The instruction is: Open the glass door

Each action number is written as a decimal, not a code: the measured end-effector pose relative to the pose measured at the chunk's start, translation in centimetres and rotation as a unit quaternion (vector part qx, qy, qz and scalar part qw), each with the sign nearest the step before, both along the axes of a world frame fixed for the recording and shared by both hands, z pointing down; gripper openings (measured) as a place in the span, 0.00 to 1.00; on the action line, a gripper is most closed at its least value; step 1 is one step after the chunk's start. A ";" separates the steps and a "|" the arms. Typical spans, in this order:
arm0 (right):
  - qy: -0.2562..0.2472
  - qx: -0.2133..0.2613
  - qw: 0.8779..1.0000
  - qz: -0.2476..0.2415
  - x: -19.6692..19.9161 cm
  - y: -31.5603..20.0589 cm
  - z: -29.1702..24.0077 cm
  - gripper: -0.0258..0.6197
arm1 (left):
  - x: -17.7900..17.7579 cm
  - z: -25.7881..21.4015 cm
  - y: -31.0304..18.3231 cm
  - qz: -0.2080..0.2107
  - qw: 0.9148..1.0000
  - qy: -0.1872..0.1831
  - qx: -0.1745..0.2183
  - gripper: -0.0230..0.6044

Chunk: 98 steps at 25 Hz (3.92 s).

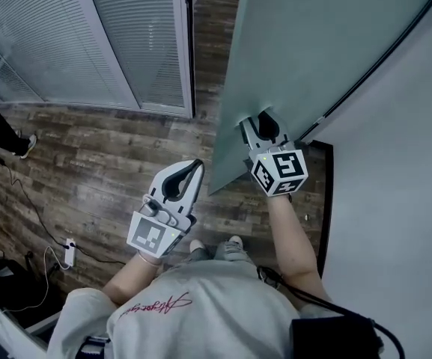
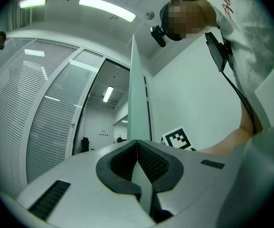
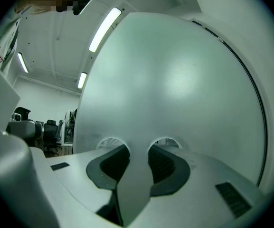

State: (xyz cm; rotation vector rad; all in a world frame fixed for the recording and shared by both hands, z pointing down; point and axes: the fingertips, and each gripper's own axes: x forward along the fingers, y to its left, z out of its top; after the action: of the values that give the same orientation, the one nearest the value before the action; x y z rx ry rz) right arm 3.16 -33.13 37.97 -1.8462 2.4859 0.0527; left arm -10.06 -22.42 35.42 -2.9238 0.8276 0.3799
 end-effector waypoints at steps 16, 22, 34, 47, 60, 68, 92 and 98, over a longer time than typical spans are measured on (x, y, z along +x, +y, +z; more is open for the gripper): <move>0.002 -0.010 0.999 -0.049 1.2 6.5 -0.6 0.23 | 3.8 -1.2 6.0 -0.048 0.999 -0.001 0.004 0.06; 0.002 -0.010 0.998 -0.069 2.0 9.3 -0.7 0.23 | 5.1 -1.5 9.0 -0.071 0.997 0.004 0.010 0.06; 0.004 -0.011 0.995 -0.102 4.6 15.8 -0.6 0.23 | 8.2 -2.1 16.7 -0.079 0.996 0.014 0.022 0.06; 0.002 -0.017 0.992 -0.121 8.9 21.3 0.2 0.23 | 12.9 -1.5 21.8 -0.026 0.999 -0.001 0.018 0.06; -0.001 0.000 0.989 -0.151 12.3 26.3 -0.4 0.23 | 16.0 0.3 24.5 0.123 0.991 -0.048 0.000 0.06; -0.011 0.007 0.984 -0.176 15.0 29.0 0.2 0.23 | 19.8 -0.4 26.8 0.158 0.987 -0.033 0.022 0.06; -0.013 0.016 0.967 -0.253 21.5 36.7 0.3 0.23 | 29.5 -1.1 31.8 0.139 0.990 -0.022 0.019 0.06; -0.015 0.018 0.964 -0.265 23.3 38.3 0.4 0.23 | 31.7 -0.9 32.8 0.148 0.989 -0.024 0.021 0.06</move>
State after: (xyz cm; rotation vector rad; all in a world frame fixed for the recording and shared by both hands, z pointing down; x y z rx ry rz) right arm 26.51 5.20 38.40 -1.1020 2.8369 0.0480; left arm 21.61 10.37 34.56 -3.0050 0.3735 0.3382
